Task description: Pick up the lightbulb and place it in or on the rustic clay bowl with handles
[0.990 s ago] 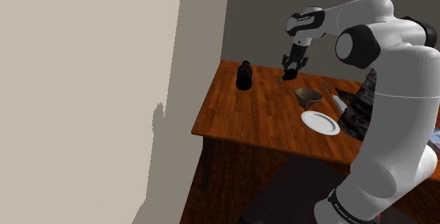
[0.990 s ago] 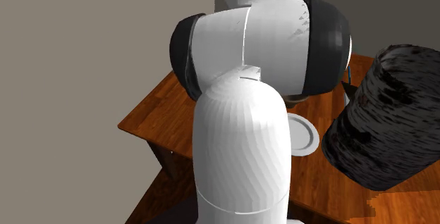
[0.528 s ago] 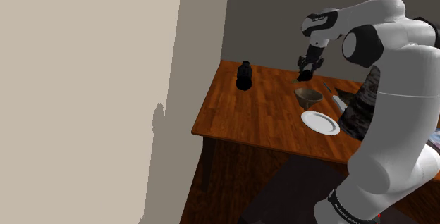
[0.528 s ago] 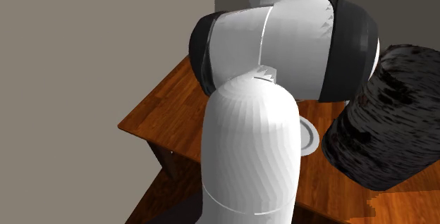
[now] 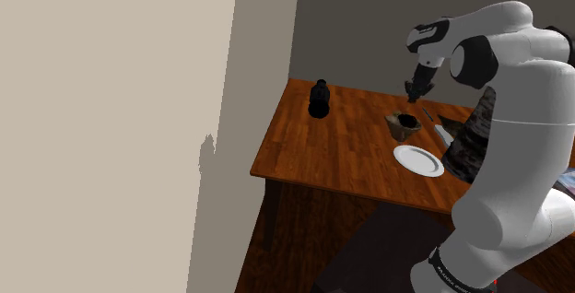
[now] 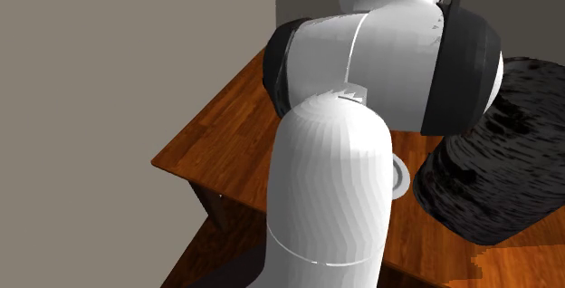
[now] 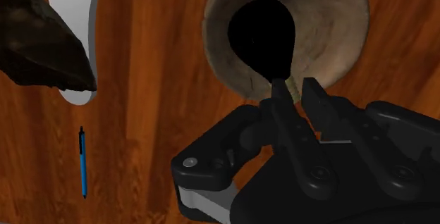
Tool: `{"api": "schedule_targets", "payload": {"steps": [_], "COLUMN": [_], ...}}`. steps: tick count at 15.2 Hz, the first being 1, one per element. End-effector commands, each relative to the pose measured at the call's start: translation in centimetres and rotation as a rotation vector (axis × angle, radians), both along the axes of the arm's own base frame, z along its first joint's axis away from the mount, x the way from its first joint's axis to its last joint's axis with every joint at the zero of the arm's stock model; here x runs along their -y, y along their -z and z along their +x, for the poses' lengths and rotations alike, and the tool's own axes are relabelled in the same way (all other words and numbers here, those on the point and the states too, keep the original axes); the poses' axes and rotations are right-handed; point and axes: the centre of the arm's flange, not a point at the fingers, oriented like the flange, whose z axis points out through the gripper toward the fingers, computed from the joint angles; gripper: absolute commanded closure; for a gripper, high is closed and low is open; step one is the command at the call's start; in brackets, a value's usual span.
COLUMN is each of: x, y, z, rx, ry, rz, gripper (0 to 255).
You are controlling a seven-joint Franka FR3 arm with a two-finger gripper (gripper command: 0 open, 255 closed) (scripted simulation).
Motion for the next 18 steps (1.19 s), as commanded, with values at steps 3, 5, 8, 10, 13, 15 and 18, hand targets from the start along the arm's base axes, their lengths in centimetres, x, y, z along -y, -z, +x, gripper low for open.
{"api": "schedule_targets", "payload": {"steps": [3,5,8,10,13,15,18], "x": [0.1,0.1,-3.3,-4.5,-4.2,-4.1,-3.8], "y": [2.1,1.5,5.2,6.8,8.4,9.4,10.8], "z": [0.0,0.0,-0.8,-1.2,-1.1,-1.1,-1.1], "rx": [0.000,0.000,0.011,0.016,0.016,0.016,0.016], "ry": [0.000,0.000,-0.069,-0.097,-0.097,-0.097,-0.096], "rz": [0.000,0.000,-0.125,-0.174,-0.174,-0.174,-0.174], "gripper": [255,0,0,0,0,0,0]}}
